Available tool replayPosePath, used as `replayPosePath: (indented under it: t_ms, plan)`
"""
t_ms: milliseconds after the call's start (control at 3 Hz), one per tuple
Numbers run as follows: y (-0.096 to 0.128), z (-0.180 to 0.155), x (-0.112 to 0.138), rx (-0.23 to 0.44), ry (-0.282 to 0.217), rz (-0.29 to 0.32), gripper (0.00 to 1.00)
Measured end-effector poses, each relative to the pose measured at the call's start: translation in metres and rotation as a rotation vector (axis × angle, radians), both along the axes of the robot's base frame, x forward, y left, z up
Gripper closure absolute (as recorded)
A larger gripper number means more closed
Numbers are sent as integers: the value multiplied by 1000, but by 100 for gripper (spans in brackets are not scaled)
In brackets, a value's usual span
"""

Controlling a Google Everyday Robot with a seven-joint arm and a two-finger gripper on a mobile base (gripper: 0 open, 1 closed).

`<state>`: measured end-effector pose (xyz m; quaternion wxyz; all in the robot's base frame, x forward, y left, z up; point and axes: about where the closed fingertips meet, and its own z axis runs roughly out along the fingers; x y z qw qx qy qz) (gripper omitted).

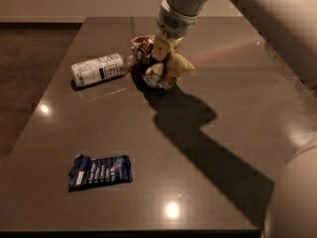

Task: Move brown chip bag near blue plastic bottle

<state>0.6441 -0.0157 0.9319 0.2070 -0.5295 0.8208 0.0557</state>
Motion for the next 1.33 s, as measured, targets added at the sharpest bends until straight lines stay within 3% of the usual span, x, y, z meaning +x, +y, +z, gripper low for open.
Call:
replayPosePath:
  t_ms: [1000,1333]
  plan:
    - [4,-5,1,-1,4,5,11]
    - [5,-6,1,-1,5,7,0]
